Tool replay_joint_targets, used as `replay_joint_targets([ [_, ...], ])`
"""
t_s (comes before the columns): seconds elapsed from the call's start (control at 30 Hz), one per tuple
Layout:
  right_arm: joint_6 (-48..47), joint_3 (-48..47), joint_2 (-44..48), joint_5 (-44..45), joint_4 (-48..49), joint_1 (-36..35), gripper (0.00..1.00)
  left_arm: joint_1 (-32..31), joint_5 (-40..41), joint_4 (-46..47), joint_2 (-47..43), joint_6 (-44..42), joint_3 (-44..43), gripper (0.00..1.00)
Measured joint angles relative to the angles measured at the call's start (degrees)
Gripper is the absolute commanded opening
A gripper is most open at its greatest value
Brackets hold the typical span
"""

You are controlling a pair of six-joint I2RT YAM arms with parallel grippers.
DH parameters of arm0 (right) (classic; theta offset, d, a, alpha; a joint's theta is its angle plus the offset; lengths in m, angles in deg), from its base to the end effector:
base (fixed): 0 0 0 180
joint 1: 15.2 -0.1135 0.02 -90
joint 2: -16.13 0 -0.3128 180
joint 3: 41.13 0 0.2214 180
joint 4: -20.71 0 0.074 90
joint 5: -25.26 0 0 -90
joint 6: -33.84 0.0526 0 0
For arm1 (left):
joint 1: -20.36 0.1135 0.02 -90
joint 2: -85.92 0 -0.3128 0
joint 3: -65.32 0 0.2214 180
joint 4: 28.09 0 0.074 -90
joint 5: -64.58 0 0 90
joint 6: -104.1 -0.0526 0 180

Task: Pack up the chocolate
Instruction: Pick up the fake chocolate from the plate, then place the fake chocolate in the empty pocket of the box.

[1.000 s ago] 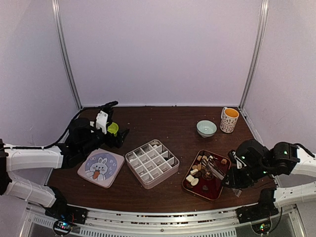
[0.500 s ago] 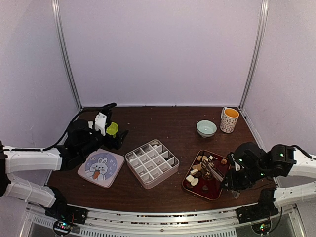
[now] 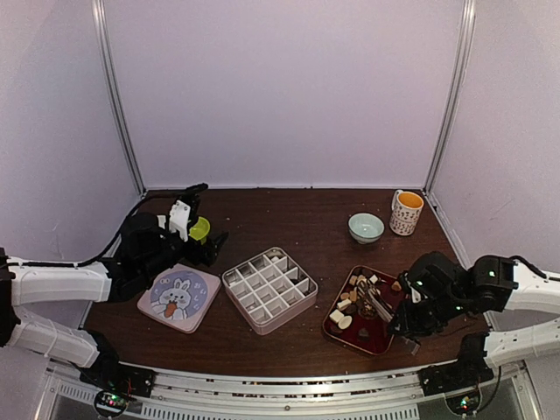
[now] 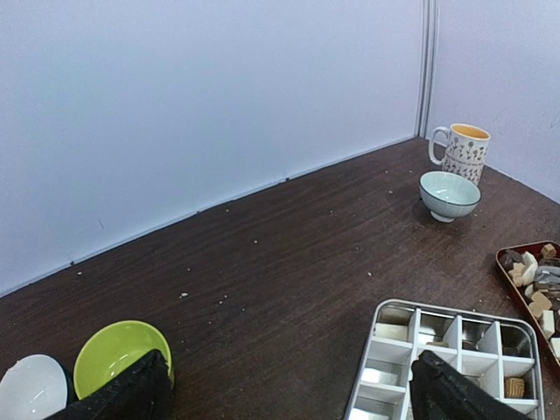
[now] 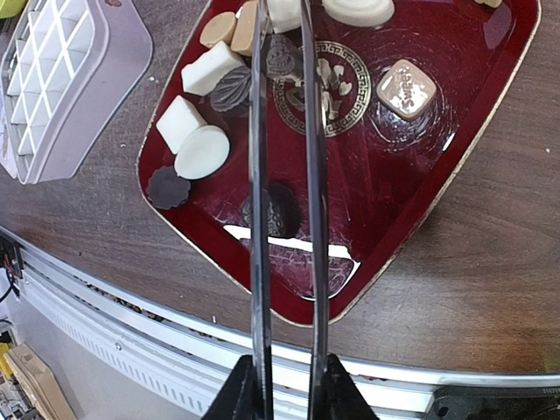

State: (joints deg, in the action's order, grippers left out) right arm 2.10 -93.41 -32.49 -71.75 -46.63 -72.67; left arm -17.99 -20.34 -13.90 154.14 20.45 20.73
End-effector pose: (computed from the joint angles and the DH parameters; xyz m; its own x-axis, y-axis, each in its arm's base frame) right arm 0.0431 0.0794 0.2492 -0.9900 0.0176 -0.1402 -0.0456 0.8995 0.4346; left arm 0.1844 -0.1400 0.2945 -0.1886 0.0087 -0.9820 0.5319 0.8415 -0.0947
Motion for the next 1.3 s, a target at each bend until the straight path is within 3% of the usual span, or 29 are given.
replay_joint_targets([
  [0.53, -2.3, -9.8, 1.6, 3.7, -5.7, 0.5, 0.18, 0.0, 0.0, 0.0, 0.5, 0.0, 0.0, 0.98],
  [0.77, -6.0, -13.4, 0.0, 3.1, -3.9, 0.7, 0.18, 0.0, 0.0, 0.0, 0.5, 0.0, 0.0, 0.98],
  [1.3, -15.8, -23.9, -21.0, -5.9, 12.0, -1.4, 0.17, 0.0, 0.0, 0.0, 0.8, -0.1, 0.0, 0.98],
])
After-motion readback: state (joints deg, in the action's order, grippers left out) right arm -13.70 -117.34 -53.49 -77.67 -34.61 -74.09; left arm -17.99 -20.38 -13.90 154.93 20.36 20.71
